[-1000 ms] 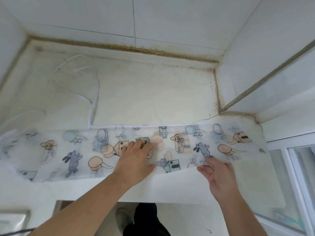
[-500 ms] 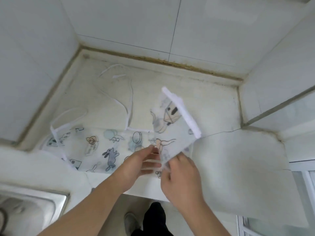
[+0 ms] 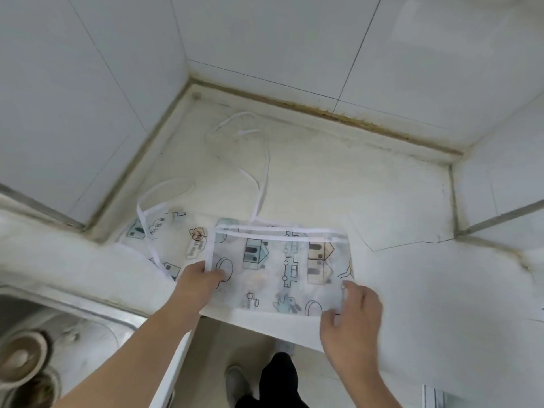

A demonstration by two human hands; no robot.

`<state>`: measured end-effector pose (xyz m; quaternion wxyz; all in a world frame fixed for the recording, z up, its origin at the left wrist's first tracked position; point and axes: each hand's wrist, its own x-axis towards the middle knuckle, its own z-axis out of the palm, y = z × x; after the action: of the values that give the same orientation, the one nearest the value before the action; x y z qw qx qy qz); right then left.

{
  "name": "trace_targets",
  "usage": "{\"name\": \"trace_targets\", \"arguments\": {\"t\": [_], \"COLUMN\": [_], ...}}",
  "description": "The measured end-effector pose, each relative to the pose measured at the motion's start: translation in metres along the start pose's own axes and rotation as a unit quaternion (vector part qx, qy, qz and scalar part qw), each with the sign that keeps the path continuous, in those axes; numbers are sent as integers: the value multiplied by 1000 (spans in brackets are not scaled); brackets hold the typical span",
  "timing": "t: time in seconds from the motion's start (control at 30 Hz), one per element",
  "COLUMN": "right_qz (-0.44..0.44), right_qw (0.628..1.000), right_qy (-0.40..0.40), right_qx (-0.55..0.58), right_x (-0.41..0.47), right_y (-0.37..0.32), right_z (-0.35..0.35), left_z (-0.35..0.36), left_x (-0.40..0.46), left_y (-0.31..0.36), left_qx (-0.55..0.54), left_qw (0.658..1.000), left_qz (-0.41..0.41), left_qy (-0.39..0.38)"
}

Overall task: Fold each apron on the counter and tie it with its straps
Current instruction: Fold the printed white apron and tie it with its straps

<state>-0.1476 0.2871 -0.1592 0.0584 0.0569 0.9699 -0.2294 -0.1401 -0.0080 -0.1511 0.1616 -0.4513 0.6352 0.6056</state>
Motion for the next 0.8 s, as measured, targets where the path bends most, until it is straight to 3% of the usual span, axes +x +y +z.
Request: {"name": "trace_targets", "arguments": {"t": [0.1, 0.2, 0.47, 0.6, 0.7, 0.8], "right_qz": [194, 206, 252, 260, 263, 272], "right_qw": [967, 952, 962, 962, 961, 960], "right_qy": [-80, -154, -48, -38, -41, -38], "right_qx": [146, 166, 97, 72, 67, 60], "right_x": [21, 34, 56, 59, 58, 58], "right_y": [7, 9, 74, 91, 96, 100], "right_z": [-23, -38, -74, -78, -72, -67], "left_z": [10, 20, 59, 50, 33, 18], "left_x": [-3, -9, -23, -13, 0, 5], "left_y": [-3, -1, 11, 17, 19, 26], "left_qx": [88, 152, 198, 202, 132, 89], "left_qw": [995, 987, 972, 968, 980, 969], "left_qz": [31, 40, 102, 143, 97, 92], "left_qy": [23, 25, -82, 31, 110, 210]}}
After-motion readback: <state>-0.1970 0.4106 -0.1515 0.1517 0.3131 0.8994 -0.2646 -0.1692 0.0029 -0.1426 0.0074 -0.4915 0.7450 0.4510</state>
